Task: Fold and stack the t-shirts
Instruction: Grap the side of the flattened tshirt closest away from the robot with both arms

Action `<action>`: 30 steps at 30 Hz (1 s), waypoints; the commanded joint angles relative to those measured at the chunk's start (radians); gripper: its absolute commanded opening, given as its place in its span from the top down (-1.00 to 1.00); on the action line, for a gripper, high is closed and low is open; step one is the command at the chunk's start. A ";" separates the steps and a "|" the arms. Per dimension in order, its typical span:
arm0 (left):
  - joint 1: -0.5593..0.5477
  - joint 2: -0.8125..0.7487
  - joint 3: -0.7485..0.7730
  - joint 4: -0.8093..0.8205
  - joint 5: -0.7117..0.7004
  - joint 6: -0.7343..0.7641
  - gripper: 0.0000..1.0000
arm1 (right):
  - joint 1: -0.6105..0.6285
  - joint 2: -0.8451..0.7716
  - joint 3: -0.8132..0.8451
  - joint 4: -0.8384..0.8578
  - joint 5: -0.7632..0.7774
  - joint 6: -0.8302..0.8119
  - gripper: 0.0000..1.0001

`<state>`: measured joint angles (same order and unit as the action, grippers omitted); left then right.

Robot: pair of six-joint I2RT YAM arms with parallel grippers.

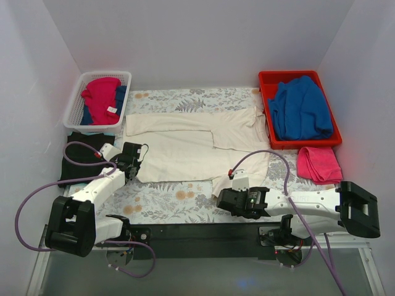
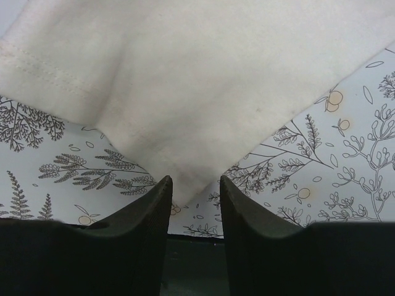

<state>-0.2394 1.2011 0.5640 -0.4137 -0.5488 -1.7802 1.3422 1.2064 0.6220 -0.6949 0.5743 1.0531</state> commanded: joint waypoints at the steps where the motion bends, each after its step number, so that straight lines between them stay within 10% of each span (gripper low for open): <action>1: 0.002 -0.006 -0.010 0.009 -0.007 0.002 1.00 | 0.005 -0.036 -0.021 -0.041 0.048 0.054 0.13; 17: 0.002 -0.032 -0.015 0.001 -0.007 0.007 1.00 | 0.003 0.001 -0.128 0.100 -0.045 0.062 0.13; 23: 0.002 -0.054 -0.015 -0.008 -0.008 0.013 1.00 | 0.003 0.002 -0.142 0.098 -0.063 0.077 0.94; 30: 0.000 -0.074 -0.023 -0.013 -0.008 0.016 1.00 | 0.003 -0.011 -0.145 0.091 -0.065 0.082 0.97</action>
<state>-0.2394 1.1606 0.5503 -0.4164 -0.5411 -1.7725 1.3426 1.1694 0.5320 -0.5816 0.5533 1.1011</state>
